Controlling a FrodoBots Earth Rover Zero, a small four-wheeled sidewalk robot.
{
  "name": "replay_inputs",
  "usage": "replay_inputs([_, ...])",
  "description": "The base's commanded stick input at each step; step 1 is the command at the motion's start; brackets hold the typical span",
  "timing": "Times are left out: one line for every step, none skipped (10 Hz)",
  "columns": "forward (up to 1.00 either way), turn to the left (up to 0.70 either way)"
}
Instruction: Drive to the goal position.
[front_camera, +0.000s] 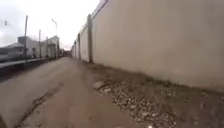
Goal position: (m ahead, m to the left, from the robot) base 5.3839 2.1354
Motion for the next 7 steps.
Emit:
replay_inputs([0.3, 0.0])
replay_inputs([0.3, 0.0])
replay_inputs([0.3, 0.0])
replay_inputs([0.3, 0.0])
replay_inputs([0.3, 0.0])
replay_inputs([0.3, 0.0])
replay_inputs([0.3, 0.0])
